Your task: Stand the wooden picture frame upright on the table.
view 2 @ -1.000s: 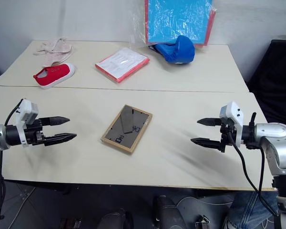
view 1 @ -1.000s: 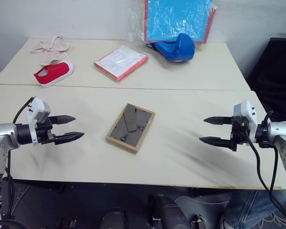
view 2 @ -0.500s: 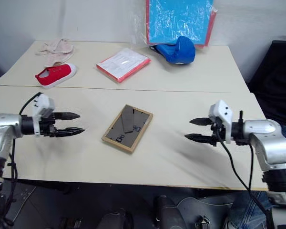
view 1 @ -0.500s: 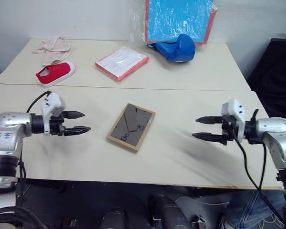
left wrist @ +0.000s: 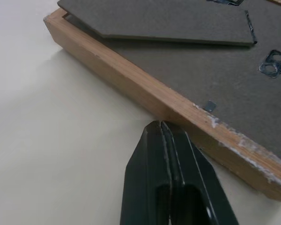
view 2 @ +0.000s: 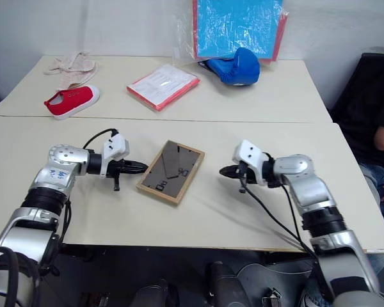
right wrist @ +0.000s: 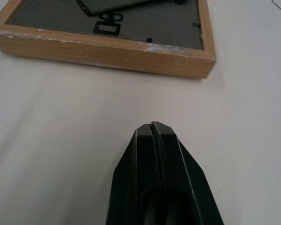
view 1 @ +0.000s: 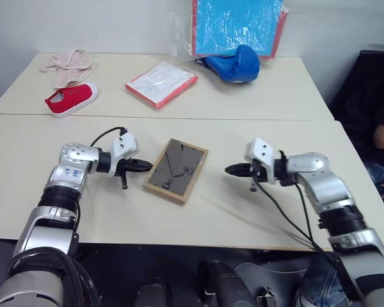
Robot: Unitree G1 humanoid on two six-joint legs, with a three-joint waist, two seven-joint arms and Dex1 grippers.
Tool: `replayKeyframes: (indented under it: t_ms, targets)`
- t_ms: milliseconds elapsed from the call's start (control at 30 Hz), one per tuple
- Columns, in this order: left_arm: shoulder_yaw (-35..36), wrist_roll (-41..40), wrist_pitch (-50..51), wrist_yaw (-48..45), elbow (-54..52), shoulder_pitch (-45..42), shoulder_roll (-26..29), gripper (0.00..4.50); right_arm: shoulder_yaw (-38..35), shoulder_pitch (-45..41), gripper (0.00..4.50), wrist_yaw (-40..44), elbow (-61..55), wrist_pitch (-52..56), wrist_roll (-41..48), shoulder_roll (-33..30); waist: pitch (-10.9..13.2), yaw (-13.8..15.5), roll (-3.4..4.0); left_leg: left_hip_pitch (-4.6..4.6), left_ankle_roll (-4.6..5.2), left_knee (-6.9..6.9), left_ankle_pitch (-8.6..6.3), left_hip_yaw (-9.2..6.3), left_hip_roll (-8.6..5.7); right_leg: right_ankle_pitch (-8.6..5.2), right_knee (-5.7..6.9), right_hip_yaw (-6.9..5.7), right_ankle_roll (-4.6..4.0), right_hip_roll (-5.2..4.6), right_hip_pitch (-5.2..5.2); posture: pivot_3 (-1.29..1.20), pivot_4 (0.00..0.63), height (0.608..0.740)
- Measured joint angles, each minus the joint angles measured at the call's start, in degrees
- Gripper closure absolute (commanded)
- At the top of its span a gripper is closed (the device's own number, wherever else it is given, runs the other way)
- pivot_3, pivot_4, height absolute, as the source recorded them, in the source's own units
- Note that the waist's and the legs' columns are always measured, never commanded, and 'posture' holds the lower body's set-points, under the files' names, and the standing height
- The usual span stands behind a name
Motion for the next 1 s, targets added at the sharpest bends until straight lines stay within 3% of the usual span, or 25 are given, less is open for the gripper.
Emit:
replayKeyframes:
  t_ms: [267,333,600,800,1000]
  targets:
    - [1.6,-5.4,16.9,-0.5,-19.2,9.1,-0.7,4.48,1.4,-1.9,4.5,-2.2,2.2,-1.4,-2.9,3.2,0.0,-0.6,0.01,-0.01,0.01,0.03,-0.01,-0.05,0.02,0.0,0.02,-0.03,0.0,-0.05,0.02,0.0,0.15,0.74]
    - [2.9,-6.5,20.0,0.8,-20.4,9.8,-0.6,4.11,1.4,-1.9,4.5,-2.1,2.2,-1.6,-3.4,3.1,0.0,-0.7,0.01,0.01,0.0,0.03,-0.01,-0.05,0.01,0.0,0.05,-0.02,0.0,-0.05,0.02,0.0,0.15,0.74]
    - [10.9,-21.5,66.1,5.0,-23.5,11.2,2.4,1.82,3.5,0.5,4.5,3.8,-6.3,-6.8,-7.0,-4.7,0.0,-0.7,0.01,0.0,0.02,0.02,-0.02,-0.12,-0.01,0.0,0.0,-0.04,0.0,-0.03,0.06,0.0,0.15,0.74]
    - [15.3,-26.3,78.9,10.8,-22.7,8.8,-0.9,0.02,8.0,1.0,4.5,4.2,-7.4,-14.0,-13.3,-6.1,0.0,-0.6,0.01,0.05,-0.02,0.03,0.0,-0.13,-0.06,0.0,0.02,-0.04,0.0,-0.05,0.09,0.0,0.15,0.74]
    - [13.8,-26.5,80.4,15.9,-21.9,5.8,-4.4,0.02,10.0,0.2,4.5,1.3,-5.8,-20.2,-19.3,-5.2,-0.2,-0.3,0.1,0.35,-0.04,0.04,0.02,-0.14,-0.15,0.0,0.05,-0.03,0.0,-0.14,0.41,0.0,0.15,0.74]
